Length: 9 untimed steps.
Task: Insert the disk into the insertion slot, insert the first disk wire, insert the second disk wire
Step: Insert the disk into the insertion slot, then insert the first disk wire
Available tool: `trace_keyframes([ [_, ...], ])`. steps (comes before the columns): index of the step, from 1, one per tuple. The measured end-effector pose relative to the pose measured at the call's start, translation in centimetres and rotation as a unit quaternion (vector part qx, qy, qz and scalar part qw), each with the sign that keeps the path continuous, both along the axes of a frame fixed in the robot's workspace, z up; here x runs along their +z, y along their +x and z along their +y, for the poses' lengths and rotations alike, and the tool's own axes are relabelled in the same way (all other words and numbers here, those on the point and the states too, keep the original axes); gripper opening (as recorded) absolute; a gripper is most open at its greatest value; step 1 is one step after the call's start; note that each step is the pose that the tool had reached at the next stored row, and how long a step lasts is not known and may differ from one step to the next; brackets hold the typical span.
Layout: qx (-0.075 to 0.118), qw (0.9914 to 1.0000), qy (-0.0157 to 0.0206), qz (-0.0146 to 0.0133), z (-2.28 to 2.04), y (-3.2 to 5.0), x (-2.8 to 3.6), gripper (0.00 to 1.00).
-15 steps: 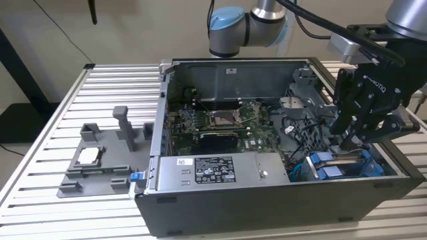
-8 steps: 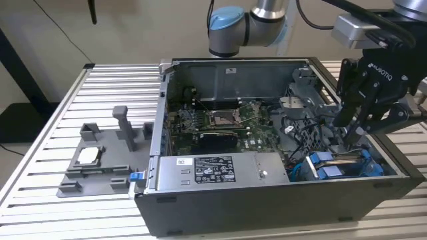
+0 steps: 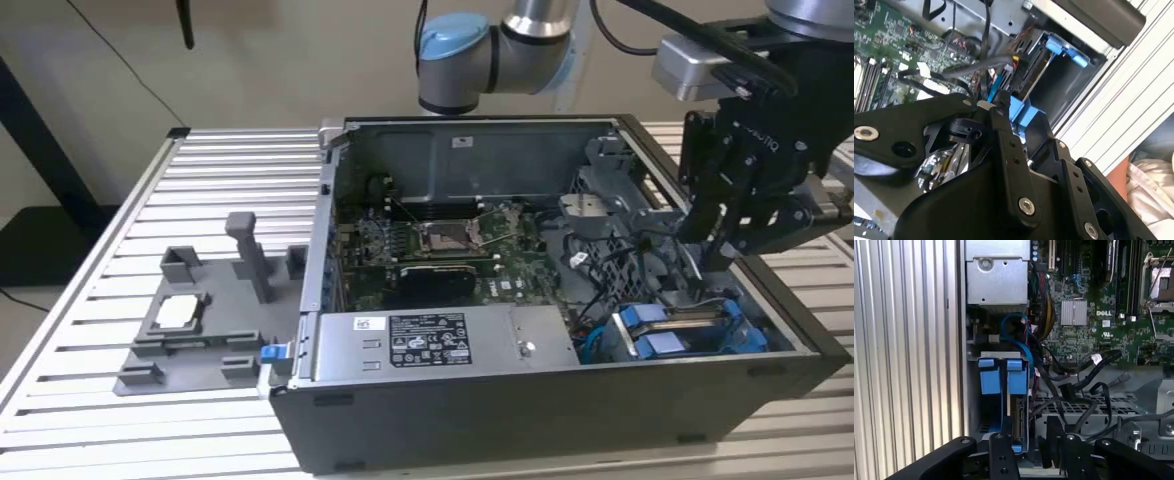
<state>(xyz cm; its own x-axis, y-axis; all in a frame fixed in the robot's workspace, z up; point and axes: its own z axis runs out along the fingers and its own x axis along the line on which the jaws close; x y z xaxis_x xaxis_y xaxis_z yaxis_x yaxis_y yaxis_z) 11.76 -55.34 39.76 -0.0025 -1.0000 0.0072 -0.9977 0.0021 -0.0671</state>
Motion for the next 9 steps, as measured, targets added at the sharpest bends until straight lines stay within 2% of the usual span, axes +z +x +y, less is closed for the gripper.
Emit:
trace_keyframes([
  [1, 0.005, 0.99998, 0.0001, -0.0049, 0.02, 0.00, -0.05, 0.41],
  [5, 0.030, 0.99933, 0.0000, -0.0209, 0.02, 0.00, -0.22, 0.41],
  [6, 0.037, 0.99901, 0.0000, -0.0256, 0.03, 0.00, -0.25, 0.41],
  [8, 0.047, 0.99821, 0.0000, -0.0374, 0.02, 0.00, -0.31, 0.41],
  [9, 0.049, 0.99794, -0.0002, -0.0416, 0.02, 0.02, -0.35, 0.41],
])
